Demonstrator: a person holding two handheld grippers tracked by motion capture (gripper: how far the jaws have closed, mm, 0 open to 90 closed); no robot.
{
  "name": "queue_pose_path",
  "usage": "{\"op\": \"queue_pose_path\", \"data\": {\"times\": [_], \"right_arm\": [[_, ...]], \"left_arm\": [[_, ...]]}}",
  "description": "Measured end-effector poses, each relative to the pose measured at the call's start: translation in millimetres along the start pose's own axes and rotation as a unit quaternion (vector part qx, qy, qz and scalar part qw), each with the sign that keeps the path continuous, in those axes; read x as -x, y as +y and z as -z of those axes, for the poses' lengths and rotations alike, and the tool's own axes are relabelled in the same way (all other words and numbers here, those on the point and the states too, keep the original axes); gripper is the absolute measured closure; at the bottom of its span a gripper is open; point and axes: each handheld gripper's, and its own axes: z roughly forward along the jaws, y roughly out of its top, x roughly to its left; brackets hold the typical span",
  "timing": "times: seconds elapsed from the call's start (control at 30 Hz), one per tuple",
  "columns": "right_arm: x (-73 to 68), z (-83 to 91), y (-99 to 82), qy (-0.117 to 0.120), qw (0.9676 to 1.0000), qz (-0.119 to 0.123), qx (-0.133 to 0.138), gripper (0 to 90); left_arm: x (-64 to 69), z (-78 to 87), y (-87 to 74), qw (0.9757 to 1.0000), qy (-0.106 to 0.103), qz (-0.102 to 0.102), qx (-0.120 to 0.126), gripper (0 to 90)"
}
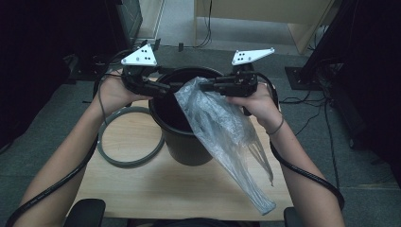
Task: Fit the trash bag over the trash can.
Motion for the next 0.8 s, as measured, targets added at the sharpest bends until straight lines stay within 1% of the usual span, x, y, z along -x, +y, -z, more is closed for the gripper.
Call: {"op": "queue_pose_path", "data": {"times": [0.03,0.07,0.13,0.2,0.27,0.3,0.33,0.37,0.4,0.53,0.7,0.8], "right_arm": [[1.3,-0.4,-2.2,-0.009,0.9999,0.002,-0.006,78.5],[1.3,-0.4,-2.2,-0.009,0.9999,0.002,-0.006,78.5],[2.1,-0.4,-3.9,-0.017,0.9998,0.004,-0.009,72.5],[2.2,0.3,-4.9,-0.032,0.9993,0.014,-0.015,64.8],[2.8,1.0,-5.8,-0.045,0.9986,0.024,-0.014,55.0],[3.3,1.6,-6.3,-0.049,0.9984,0.024,-0.012,49.5],[4.0,2.0,-6.7,-0.049,0.9986,0.018,-0.011,45.0],[4.7,2.3,-7.3,-0.050,0.9986,0.012,-0.012,42.5],[4.9,3.0,-7.8,-0.056,0.9983,0.012,-0.012,42.1],[4.8,5.6,-10.9,-0.061,0.9979,0.013,-0.014,42.1],[4.3,11.4,-13.7,-0.063,0.9978,0.016,-0.007,43.8],[4.6,17.9,-15.1,-0.069,0.9975,0.016,-0.003,46.0]], "left_arm": [[-0.2,0.4,-0.6,1.0000,0.001,0.003,0.002,39.4],[-0.5,0.8,-1.1,1.0000,0.001,0.003,0.003,39.4],[-0.7,1.2,-2.3,1.0000,0.000,0.003,0.002,39.3],[-0.3,1.0,-3.6,1.0000,-0.001,0.004,0.001,39.4],[-0.1,0.9,-4.9,1.0000,-0.004,0.008,0.000,40.8],[0.1,0.7,-5.6,0.9999,-0.006,0.011,0.002,41.0],[0.4,0.7,-6.3,0.9999,-0.006,0.010,0.001,41.1],[0.5,0.8,-7.0,0.9999,-0.006,0.009,0.000,41.1],[0.8,0.6,-7.8,0.9999,-0.007,0.010,0.002,41.1],[1.9,0.8,-11.8,0.9999,-0.009,0.010,-0.001,40.8],[3.1,2.1,-15.5,0.9999,-0.010,0.012,-0.001,40.5],[3.9,2.9,-17.0,0.9999,-0.011,0.012,0.000,40.4]]}}
